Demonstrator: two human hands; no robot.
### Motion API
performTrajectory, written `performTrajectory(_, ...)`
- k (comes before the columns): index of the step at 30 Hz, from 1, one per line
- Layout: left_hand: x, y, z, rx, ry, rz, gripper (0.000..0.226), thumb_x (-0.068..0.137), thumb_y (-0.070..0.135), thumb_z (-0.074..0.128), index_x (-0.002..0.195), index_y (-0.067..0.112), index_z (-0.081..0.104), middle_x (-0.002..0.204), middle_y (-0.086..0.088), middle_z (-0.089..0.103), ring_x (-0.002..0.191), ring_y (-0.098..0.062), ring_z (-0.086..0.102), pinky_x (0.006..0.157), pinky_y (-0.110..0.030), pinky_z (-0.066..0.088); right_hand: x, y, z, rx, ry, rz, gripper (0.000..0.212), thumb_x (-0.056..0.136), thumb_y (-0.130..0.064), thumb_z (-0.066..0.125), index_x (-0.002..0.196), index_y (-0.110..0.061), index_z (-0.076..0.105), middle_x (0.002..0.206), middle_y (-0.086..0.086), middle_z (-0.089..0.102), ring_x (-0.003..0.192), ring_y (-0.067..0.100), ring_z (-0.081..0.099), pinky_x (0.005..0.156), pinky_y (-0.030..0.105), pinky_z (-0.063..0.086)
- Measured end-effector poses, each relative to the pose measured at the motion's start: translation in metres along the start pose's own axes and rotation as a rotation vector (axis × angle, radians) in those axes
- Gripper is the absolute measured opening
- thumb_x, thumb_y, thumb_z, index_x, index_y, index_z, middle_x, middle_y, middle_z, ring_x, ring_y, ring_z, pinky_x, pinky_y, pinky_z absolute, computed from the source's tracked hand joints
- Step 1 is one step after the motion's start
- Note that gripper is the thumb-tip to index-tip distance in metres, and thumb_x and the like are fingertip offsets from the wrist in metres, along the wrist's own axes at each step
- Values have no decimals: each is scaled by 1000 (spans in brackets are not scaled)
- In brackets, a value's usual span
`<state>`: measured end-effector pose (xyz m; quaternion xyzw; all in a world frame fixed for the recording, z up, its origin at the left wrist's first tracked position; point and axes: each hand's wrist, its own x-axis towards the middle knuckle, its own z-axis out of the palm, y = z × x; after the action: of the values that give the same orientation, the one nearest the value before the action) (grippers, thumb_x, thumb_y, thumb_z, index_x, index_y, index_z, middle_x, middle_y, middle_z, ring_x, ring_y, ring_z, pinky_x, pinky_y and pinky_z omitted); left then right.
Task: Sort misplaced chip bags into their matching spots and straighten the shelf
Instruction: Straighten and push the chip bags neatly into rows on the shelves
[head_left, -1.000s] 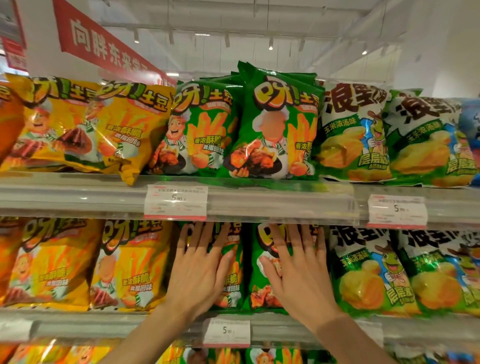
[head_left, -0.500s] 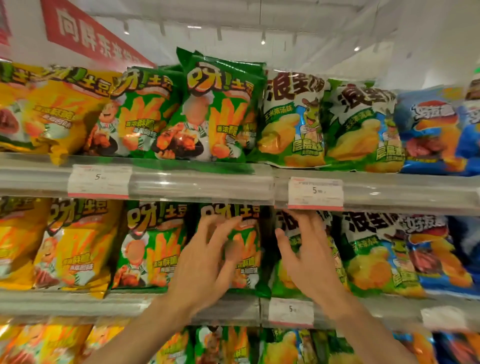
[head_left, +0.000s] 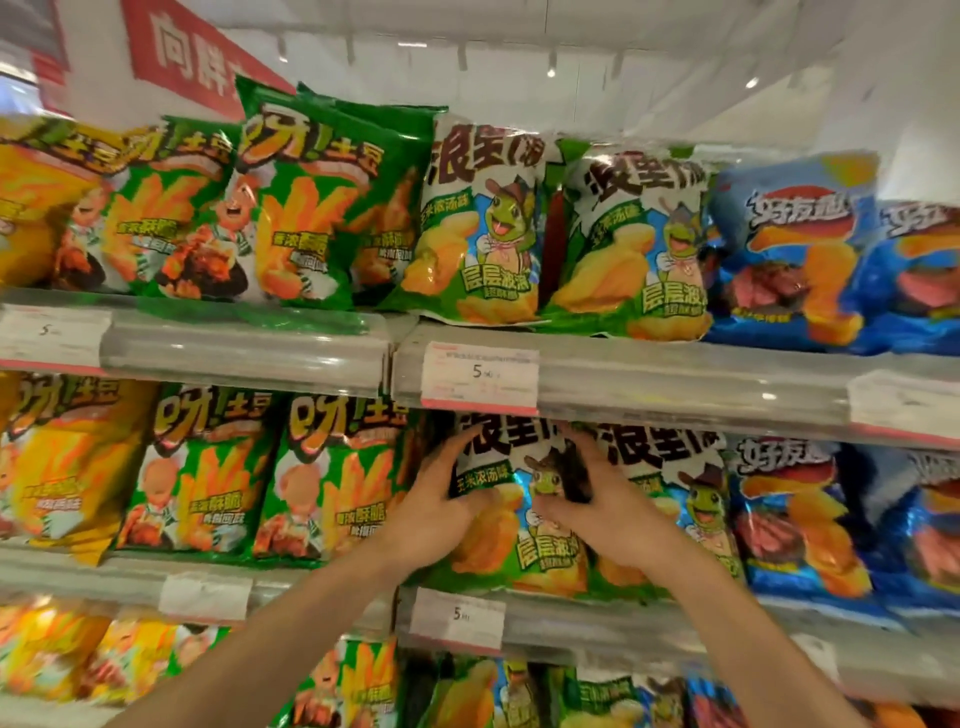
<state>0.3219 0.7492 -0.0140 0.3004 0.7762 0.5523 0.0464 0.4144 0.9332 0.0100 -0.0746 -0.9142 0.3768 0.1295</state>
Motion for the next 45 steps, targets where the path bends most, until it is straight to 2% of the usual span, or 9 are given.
performTrajectory(3, 7, 4, 2, -93, -39, -46, 75, 87, 18, 74, 143, 48, 33, 126, 25, 49, 109, 4, 49, 80, -6, 41, 5, -5, -3, 56, -48, 1, 86, 87, -26, 73, 152, -40, 16, 132, -19, 37, 122, 1, 35, 101, 19, 31)
performTrajectory(8, 16, 3, 2, -228, -45, -125, 86, 79, 8, 80, 145, 43, 36, 124, 19, 57, 119, -8, 55, 104, -33, 48, 13, -7, -4, 116, -64, 34, 87, 82, -21, 78, 148, -39, 24, 131, -16, 40, 118, 3, 39, 97, 19, 34)
performTrajectory(14, 20, -1, -1, -247, -51, -99, 93, 73, 5, 85, 141, 45, 37, 125, 17, 60, 115, -2, 57, 92, -21, 53, 12, -4, -10, 136, -73, 55, 72, 80, -16, 80, 123, -45, 31, 112, -26, 47, 94, -13, 47, 71, -1, 38)
performTrajectory(17, 20, -2, -2, -229, -55, -83, 97, 71, 9, 88, 143, 45, 36, 128, 18, 60, 119, -3, 56, 104, -33, 50, 12, 0, -11, 132, -42, 54, 74, 77, -18, 83, 122, -49, 32, 123, -19, 52, 103, -9, 50, 80, 5, 39)
performTrajectory(21, 24, -3, -2, -219, -50, -55, 95, 71, 8, 88, 140, 46, 35, 129, 16, 59, 120, -2, 56, 99, -27, 51, 7, -4, -9, 118, -32, 66, 101, 78, -23, 83, 153, -34, 16, 143, -16, 37, 128, 2, 36, 105, 19, 30)
performTrajectory(25, 20, -6, 0, -190, -61, -23, 101, 72, 14, 87, 149, 45, 28, 134, 15, 58, 127, -7, 54, 106, -36, 50, 4, -8, -4, 16, -10, -2, 98, 83, -26, 78, 155, -34, 12, 151, -13, 29, 130, -1, 28, 105, 16, 24)
performTrajectory(33, -14, -2, -6, 499, 23, 378, 71, 102, 44, 44, 155, 46, -3, 162, 17, -20, 148, -1, -18, 117, -14, -5, -6, -6, 16, -346, 249, -208, 67, 97, -33, 56, 153, -31, 18, 157, -10, 18, 142, 14, 28, 113, 25, 23)
performTrajectory(38, -20, -13, -38, 986, 223, 692, 58, 91, 22, 60, 147, 17, 43, 155, -11, 39, 145, -30, 32, 119, -44, 30, 3, -8, 46, -630, 366, -310, 57, 102, -36, 34, 153, -14, 26, 153, 13, 35, 144, 28, 29, 120, 39, 10)
performTrajectory(45, -15, -35, -88, 1127, 368, 493, 54, 102, 44, 34, 149, 20, 43, 151, -11, 45, 143, -33, 35, 121, -53, 16, 20, -26, 81, -842, 363, -173, 74, 98, -63, 22, 152, -13, 34, 154, 17, 37, 144, 36, 30, 116, 64, 17)
